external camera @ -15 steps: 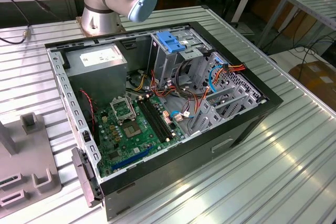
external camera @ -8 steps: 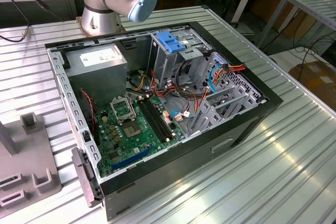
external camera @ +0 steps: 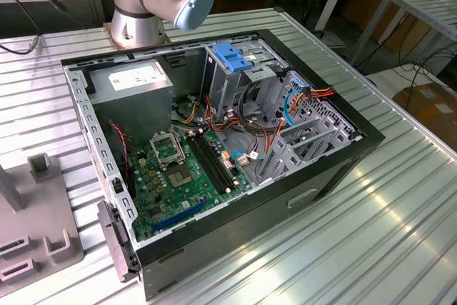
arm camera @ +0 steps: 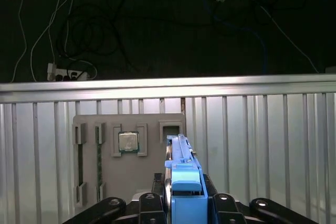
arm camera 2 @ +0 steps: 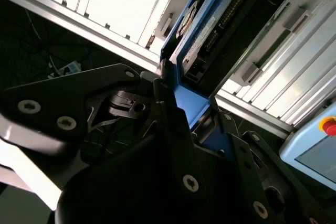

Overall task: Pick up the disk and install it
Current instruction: 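Pick up the disk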

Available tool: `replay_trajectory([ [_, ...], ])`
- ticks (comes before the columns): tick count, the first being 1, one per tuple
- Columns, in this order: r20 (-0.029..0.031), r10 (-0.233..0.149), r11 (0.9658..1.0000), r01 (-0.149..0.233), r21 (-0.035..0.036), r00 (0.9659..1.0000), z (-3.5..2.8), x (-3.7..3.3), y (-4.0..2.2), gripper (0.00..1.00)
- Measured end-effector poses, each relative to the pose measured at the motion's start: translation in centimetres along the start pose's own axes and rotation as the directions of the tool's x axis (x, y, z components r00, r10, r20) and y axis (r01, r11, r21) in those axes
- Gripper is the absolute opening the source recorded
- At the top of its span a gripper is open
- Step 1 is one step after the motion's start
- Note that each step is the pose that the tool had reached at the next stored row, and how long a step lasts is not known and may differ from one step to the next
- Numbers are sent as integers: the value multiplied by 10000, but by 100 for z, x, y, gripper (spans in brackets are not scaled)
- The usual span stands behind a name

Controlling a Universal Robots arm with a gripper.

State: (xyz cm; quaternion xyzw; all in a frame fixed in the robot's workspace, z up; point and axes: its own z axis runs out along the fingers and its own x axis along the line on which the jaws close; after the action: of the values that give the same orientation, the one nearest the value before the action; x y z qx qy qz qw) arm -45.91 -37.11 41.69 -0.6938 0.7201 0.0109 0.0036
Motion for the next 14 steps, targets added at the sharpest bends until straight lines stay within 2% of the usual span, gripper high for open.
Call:
replay_trajectory([
  [14,0,0,10000,0,0,10000,-13,0,0,37],
])
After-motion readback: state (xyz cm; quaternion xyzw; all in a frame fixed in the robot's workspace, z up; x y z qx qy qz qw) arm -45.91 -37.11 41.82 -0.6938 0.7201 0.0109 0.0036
